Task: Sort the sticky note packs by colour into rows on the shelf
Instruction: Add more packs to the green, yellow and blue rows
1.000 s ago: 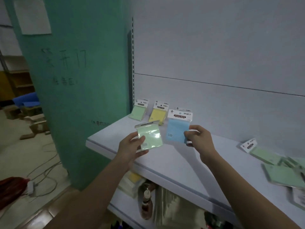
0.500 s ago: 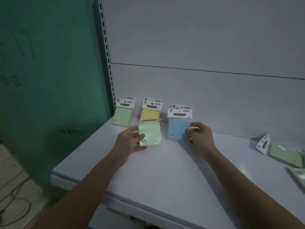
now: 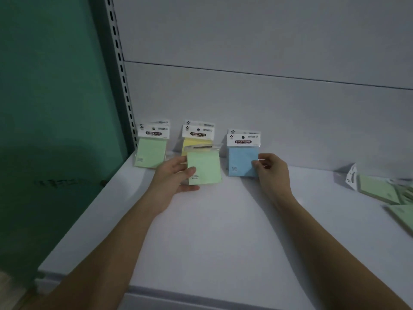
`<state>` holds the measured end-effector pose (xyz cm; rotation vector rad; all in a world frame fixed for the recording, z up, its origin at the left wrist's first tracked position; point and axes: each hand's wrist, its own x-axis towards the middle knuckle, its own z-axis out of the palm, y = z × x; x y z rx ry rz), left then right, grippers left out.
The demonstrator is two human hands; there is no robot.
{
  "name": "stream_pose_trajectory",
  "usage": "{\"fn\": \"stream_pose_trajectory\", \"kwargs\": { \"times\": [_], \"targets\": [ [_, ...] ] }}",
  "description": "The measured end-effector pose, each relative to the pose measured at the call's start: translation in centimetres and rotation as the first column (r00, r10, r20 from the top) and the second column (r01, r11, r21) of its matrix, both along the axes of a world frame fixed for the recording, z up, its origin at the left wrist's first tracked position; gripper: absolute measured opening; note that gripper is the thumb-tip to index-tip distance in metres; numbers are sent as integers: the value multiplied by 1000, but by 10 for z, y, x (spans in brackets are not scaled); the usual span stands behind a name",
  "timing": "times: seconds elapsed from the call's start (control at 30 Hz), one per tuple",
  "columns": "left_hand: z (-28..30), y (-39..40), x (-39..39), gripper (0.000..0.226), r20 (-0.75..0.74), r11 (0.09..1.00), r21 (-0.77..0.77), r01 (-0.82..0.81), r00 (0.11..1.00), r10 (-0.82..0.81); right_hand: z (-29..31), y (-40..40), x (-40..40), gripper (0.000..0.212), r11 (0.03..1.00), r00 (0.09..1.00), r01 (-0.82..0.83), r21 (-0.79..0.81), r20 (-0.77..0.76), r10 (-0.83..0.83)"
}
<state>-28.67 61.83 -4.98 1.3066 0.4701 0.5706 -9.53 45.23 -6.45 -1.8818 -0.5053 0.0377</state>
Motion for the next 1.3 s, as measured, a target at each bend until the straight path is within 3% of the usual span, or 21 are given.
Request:
{"fn": "stream_pose_trajectory", "kwargs": {
  "times": [0.4, 0.6, 0.73, 0.87, 1.0, 1.13, 1.3],
  "targets": [
    [1, 0, 3, 29, -14, 1000, -1, -1, 1000, 1, 0, 5, -3, 26, 998, 994, 48, -50, 96, -43],
    [2, -8, -1, 31, -18, 997, 56, -44, 999, 45, 2, 4, -5, 26, 998, 999, 37, 57, 37, -39],
    [2, -13, -3, 31, -19, 992, 80, -101, 995, 103, 11, -3, -12, 21, 990, 992, 53, 131, 104, -67],
    [11, -6, -13, 22, -8, 982, 60, -176, 984, 177, 25, -4, -36, 11, 977, 986, -89, 193, 153, 59],
    [23, 24, -39, 28, -69, 967, 87, -240, 967, 246, 31, 17, -69, 11, 954, 928, -298, -33, 224, 298],
    [23, 59, -65, 32, -165, 937, 157, -313, 927, 337, 34, 39, -100, 13, 872, 853, -410, -267, 227, 471],
    [17, 82, -69, 35, -179, 937, 193, -293, 928, 327, 5, 53, -125, 38, 760, 801, -253, -599, 311, 512]
  ]
}}
